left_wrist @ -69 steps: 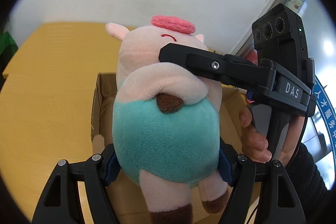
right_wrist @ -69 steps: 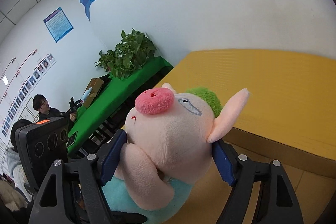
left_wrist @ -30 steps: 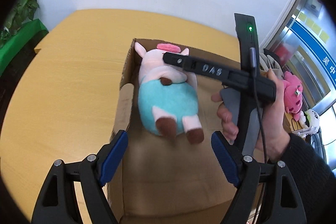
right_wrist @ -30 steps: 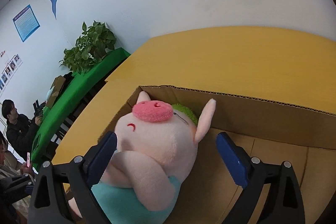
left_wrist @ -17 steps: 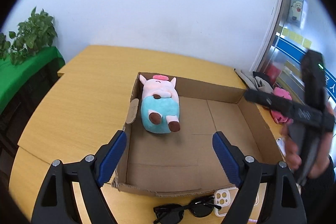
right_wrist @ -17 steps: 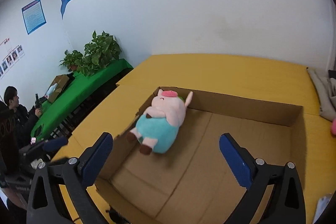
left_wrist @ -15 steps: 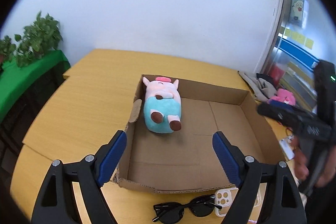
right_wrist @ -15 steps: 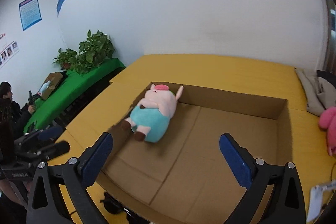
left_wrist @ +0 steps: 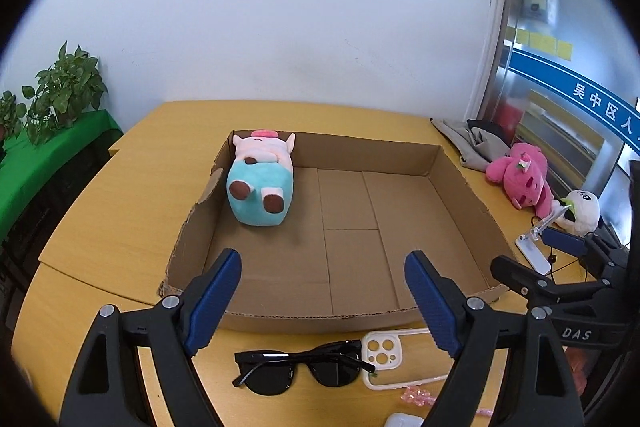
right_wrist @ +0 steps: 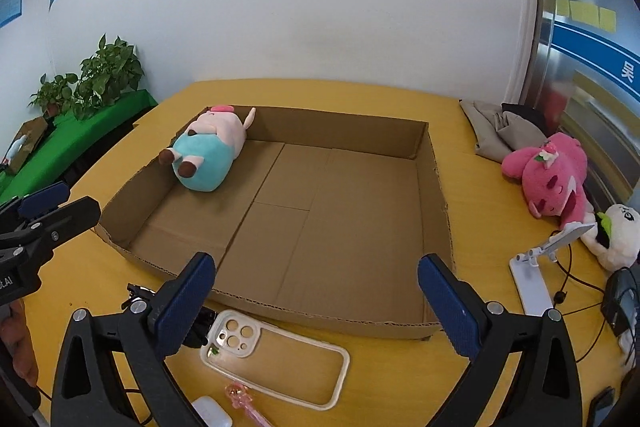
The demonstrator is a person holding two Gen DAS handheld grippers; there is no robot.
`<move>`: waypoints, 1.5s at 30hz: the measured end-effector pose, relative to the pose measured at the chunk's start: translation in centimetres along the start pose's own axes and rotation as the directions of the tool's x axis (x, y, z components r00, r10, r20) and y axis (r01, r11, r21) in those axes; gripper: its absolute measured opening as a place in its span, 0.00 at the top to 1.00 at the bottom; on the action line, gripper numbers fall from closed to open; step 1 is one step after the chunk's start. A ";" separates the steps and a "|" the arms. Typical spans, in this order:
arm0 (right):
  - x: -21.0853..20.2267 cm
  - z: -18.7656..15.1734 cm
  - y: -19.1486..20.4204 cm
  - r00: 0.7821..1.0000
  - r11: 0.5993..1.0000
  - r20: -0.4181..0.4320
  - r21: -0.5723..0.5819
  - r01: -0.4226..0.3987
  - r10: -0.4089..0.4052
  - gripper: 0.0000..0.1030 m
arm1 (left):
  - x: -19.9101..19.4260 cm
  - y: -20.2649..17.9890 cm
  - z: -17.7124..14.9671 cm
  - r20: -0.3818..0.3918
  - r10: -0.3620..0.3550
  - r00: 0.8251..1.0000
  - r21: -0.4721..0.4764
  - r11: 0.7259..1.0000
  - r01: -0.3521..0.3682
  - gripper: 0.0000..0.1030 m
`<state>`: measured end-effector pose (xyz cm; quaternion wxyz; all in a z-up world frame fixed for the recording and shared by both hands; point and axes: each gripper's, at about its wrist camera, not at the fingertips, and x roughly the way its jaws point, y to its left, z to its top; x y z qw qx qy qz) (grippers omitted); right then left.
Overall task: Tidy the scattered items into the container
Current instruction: 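Withdraw the left tool from the box and move toward the pink pen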
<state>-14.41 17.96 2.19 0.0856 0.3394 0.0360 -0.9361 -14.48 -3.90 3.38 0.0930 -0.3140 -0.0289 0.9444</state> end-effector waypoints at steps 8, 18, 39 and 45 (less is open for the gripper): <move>-0.3 -1.0 -0.1 1.000 1.000 -0.010 -0.011 0.008 -0.008 0.00 | 0.1 -2.0 -1.2 -0.024 0.021 0.999 0.046 0.999 -0.020 0.18; -0.9 -0.8 -0.2 1.000 1.000 0.009 -0.012 0.007 -0.007 0.00 | -0.7 -2.9 -2.1 -0.048 -0.042 0.998 0.054 0.998 0.044 0.18; -0.3 -1.4 0.1 0.999 0.999 -0.022 -0.017 0.039 -0.039 0.00 | -0.5 -3.1 -3.4 -0.078 -0.086 0.993 0.056 0.994 0.090 0.18; -0.2 -1.3 -0.2 0.999 0.999 -0.019 -0.009 0.042 -0.042 0.00 | -0.4 -3.1 -3.4 -0.080 -0.093 0.992 0.047 0.994 0.097 0.18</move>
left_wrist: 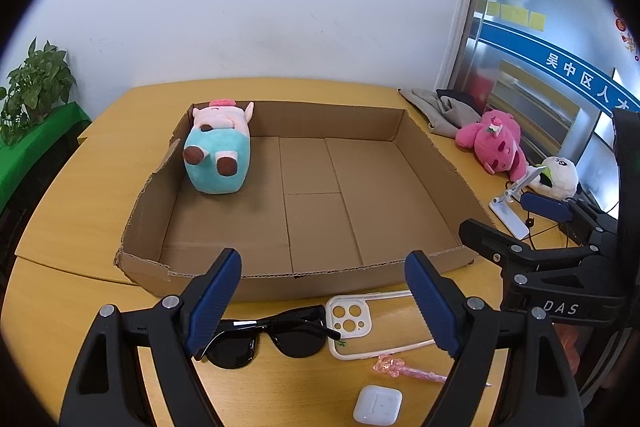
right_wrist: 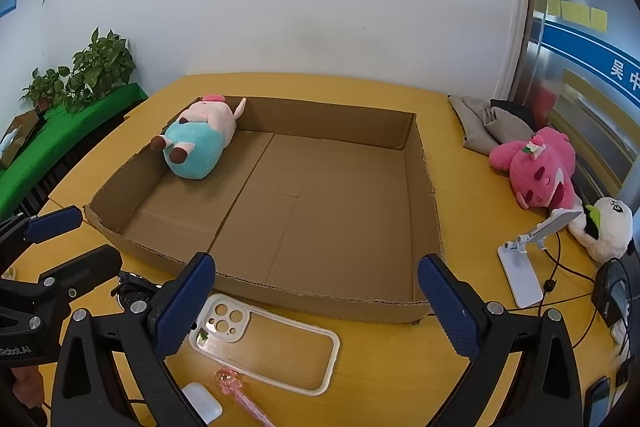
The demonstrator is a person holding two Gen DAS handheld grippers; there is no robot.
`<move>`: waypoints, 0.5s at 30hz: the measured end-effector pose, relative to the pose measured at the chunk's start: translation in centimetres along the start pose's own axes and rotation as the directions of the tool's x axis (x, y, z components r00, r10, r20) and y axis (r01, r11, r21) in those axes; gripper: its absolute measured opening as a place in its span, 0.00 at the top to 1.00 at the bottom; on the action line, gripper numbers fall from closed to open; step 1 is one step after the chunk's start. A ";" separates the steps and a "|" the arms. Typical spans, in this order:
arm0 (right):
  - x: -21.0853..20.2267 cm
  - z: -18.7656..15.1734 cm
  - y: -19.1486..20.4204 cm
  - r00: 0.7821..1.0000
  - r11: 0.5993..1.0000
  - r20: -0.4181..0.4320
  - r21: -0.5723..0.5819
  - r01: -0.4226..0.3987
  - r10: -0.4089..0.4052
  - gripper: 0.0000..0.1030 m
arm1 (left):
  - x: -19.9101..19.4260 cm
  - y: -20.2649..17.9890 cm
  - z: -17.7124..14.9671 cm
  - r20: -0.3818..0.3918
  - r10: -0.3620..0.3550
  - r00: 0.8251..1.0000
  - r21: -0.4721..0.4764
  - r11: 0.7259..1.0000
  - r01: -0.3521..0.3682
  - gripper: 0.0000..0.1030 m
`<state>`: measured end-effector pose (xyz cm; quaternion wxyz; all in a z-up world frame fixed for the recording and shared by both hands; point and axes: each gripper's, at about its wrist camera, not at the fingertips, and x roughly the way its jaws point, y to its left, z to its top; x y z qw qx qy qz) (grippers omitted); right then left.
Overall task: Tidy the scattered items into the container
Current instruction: 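Withdraw the left tool from the box and move toward the pink pen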
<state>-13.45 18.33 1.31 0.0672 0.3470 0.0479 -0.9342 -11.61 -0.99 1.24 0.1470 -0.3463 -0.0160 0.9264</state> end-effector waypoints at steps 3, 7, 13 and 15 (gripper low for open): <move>0.0 0.0 -0.1 1.000 1.000 0.003 0.000 0.001 -0.001 0.00 | 0.0 0.1 0.0 0.000 0.003 1.000 -0.007 1.000 -0.003 0.18; 0.1 -0.1 -0.3 1.000 1.000 0.000 0.005 -0.003 0.003 0.00 | 0.2 0.1 0.0 -0.006 0.010 1.000 -0.009 1.000 -0.010 0.18; 0.1 -0.5 -1.4 1.000 1.000 -0.009 0.025 0.002 -0.002 0.00 | 0.6 0.2 -0.2 -0.024 -0.005 1.000 -0.017 1.000 0.004 0.18; 0.2 -1.0 -2.3 1.000 0.999 -0.012 0.044 0.018 -0.017 0.00 | 1.0 0.3 -0.4 -0.041 -0.016 0.999 -0.015 1.000 0.015 0.18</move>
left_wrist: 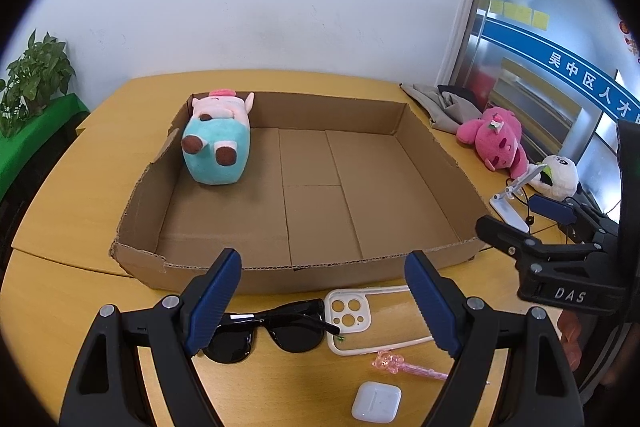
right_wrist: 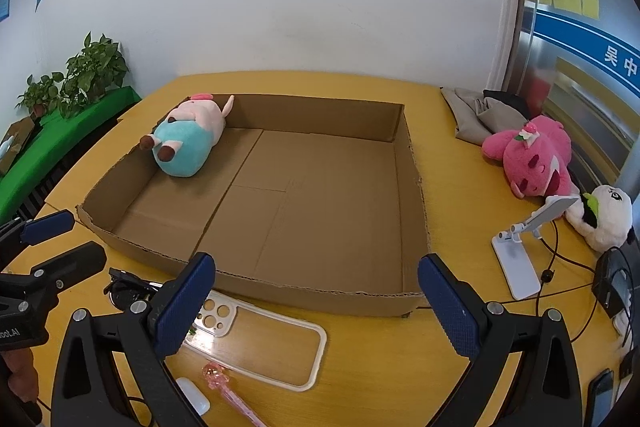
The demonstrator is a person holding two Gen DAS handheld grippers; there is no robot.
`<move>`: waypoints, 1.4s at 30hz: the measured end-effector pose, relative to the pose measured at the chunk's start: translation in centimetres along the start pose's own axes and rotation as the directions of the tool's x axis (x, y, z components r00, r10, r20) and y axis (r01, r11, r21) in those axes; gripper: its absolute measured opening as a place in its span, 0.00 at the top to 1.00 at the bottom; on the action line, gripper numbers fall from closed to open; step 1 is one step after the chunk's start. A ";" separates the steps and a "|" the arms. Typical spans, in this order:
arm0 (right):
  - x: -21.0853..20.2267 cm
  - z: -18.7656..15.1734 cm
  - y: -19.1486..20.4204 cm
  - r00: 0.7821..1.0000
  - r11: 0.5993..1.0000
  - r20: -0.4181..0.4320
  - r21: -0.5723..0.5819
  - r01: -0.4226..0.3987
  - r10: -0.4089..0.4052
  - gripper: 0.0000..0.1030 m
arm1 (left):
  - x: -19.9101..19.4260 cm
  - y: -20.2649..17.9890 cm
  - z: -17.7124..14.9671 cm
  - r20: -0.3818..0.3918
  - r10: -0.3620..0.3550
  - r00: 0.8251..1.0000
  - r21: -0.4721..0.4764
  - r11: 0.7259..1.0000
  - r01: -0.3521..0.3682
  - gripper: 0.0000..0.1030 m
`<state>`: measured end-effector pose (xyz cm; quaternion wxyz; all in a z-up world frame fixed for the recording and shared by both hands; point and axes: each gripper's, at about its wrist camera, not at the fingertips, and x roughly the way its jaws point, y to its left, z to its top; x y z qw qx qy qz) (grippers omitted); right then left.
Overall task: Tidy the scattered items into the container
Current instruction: 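Withdraw the left tool from the box and move toward the pink pen, then close the right gripper on the pink glitter pen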
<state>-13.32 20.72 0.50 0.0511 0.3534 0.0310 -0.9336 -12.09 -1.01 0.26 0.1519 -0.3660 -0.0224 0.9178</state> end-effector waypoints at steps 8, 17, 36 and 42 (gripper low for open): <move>2.1 -3.6 -4.7 0.993 0.994 -0.115 0.099 0.052 -0.040 0.00 | 1.6 0.3 -1.3 -0.069 -0.028 0.997 0.015 0.999 0.030 0.19; 2.7 -10.4 -3.9 0.965 0.995 -0.240 0.034 -0.099 0.104 0.05 | 1.8 -0.3 -6.0 -0.185 -0.131 0.974 0.088 0.985 0.149 0.19; 2.1 -15.4 1.2 0.920 0.947 -0.354 -0.205 -0.249 0.165 0.77 | 4.0 -4.0 -8.9 -0.306 -0.268 0.913 0.071 0.950 0.303 0.19; 1.7 -15.5 1.3 0.904 0.948 -0.366 -0.138 -0.287 0.220 0.83 | 5.7 -4.7 -8.6 -0.351 -0.320 0.880 -0.018 0.942 0.336 0.19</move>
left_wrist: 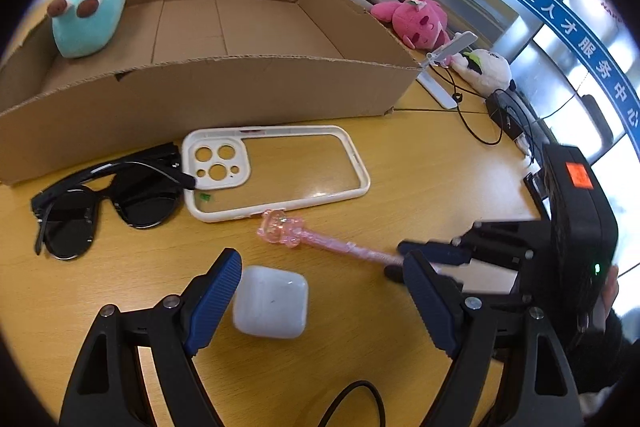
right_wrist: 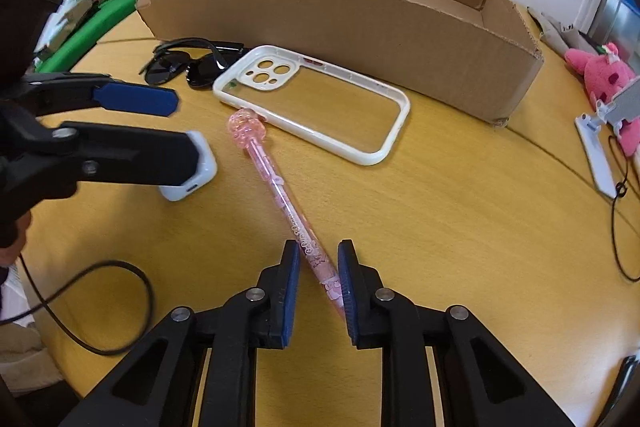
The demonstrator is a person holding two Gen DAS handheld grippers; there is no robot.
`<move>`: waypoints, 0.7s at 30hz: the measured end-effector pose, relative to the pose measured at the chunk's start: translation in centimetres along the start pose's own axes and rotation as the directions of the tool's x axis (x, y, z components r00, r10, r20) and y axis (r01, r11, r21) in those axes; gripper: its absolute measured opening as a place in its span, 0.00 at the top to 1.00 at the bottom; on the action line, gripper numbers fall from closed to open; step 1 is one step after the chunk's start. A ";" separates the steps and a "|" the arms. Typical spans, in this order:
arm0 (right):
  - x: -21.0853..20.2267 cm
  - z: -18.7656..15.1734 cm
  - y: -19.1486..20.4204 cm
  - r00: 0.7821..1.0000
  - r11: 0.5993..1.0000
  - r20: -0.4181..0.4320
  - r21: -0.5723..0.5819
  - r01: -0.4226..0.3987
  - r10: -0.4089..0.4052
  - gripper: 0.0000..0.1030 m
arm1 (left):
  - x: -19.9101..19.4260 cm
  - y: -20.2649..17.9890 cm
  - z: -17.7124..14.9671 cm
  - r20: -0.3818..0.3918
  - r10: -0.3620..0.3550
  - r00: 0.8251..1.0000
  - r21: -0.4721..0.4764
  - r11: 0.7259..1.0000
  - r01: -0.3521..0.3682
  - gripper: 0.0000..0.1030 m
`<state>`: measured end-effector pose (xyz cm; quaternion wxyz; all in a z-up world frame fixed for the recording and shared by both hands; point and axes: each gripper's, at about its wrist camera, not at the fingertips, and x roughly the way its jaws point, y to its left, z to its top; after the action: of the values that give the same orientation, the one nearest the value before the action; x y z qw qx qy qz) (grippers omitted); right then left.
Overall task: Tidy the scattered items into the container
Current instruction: 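Close the right gripper on the pink glitter pen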
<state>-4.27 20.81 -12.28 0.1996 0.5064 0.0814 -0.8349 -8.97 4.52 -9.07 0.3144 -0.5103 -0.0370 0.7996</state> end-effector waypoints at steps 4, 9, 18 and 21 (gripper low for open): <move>-0.1 -0.4 -0.6 0.995 0.991 0.016 0.091 -0.097 0.096 0.86 | 1.4 0.7 0.8 -0.045 -0.023 0.999 -0.079 0.997 0.020 0.27; -0.1 -1.0 -0.8 0.981 0.968 0.046 0.157 -0.193 0.188 0.89 | 3.2 2.0 1.2 -0.103 -0.054 0.993 -0.175 0.984 0.035 0.41; -1.3 -0.9 1.0 0.954 0.951 0.138 0.120 -0.284 0.267 0.90 | 3.8 3.3 1.3 -0.109 -0.092 0.990 -0.253 0.965 0.062 0.56; -0.9 -0.7 1.1 0.956 0.952 0.117 0.118 -0.283 0.270 0.90 | 3.5 3.9 1.3 -0.102 -0.085 0.991 -0.276 0.960 0.054 0.72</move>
<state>-2.88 20.22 -11.75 0.2842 0.4827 -0.0564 -0.8264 -12.88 3.63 -12.70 0.2707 -0.5915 -0.1467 0.7452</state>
